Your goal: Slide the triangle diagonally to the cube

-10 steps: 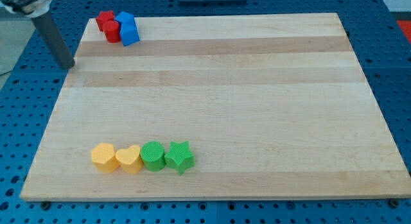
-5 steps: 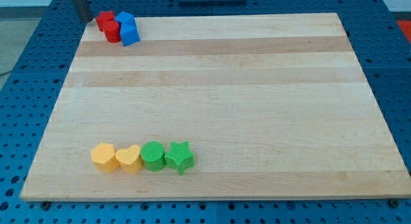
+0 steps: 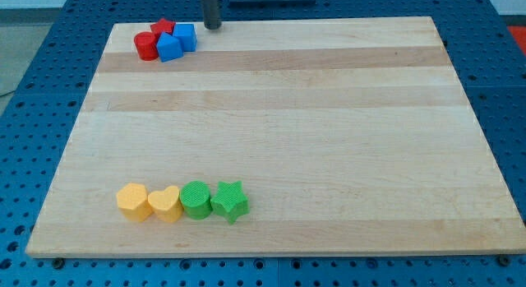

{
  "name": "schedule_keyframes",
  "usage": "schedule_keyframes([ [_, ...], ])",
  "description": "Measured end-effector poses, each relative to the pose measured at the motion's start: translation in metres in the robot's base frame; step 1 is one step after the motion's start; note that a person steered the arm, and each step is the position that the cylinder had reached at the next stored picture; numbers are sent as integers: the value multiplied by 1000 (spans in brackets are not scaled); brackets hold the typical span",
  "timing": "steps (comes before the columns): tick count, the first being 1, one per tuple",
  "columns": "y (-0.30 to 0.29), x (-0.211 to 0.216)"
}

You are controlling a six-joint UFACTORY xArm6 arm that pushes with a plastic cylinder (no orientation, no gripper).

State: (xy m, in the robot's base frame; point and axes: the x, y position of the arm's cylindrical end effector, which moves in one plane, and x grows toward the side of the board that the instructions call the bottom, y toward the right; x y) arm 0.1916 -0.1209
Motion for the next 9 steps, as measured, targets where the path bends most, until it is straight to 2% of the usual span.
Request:
schedule_keyframes([
  [1, -48, 3],
  [2, -80, 32],
  [4, -31, 111],
  [7, -20, 141],
  [8, -54, 121],
  [9, -87, 142],
])
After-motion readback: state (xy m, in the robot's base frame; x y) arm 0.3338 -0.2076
